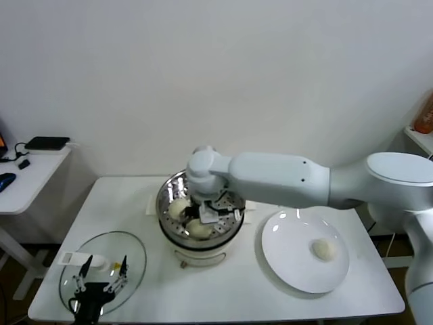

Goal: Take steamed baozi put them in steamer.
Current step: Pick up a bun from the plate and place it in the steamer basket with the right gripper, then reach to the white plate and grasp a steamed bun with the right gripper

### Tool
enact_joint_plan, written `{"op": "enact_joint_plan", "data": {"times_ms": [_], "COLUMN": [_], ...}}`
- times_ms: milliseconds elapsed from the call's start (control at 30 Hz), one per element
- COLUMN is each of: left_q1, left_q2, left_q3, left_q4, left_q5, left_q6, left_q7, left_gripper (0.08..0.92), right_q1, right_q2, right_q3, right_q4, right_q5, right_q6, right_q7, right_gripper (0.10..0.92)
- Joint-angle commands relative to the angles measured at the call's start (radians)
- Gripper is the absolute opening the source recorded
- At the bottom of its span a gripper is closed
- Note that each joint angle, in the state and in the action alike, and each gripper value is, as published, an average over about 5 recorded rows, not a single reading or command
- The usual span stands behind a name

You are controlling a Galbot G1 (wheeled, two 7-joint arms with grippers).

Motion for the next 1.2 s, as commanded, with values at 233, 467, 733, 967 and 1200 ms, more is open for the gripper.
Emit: {"op": "enact_joint_plan", "data": {"times_ms": [233,467,733,967,1200], "left_q1": [-0.002,-0.014,-0.015,-0.018,-0.028], "left_q2": [0.004,0.016,0.053,0.063,0.048], "left_q3": [0.006,0.013,0.025,0.043,0.059], "left_q4": [-0.02,-0.037,-0.034,-0.038,-0.039], "left_q5": [0.007,0.018,0.012,0.011,0.026], "left_q6": [0.003,0.003,-0.011,-0.011,-0.004], "left_q7": [0.002,0.005,0.01,0.012,0.013], "left_gripper": [0.823,0.823,0.823,0.823,0.823], "right_q1": [0.274,0.415,0.442,0.366,0.247], "right_q2": [-0.187,-0.351,-0.579,-0.746,-0.84], "right_q3": [-0.104,-0.252,-0.388,-0.423,-0.393], "right_q4": [-0.013,-0.032,-0.073,-0.108,0.016], "right_q5": [0.382,0.694,0.783,0.696,0.654], "right_q6": [-0.128,-0.336,-0.488,-0.539,-0.627], "right_q7": [0.002,0.046,0.06,0.058,0.087], "right_gripper": [0.823,0.823,0.823,0.823,0.823]}}
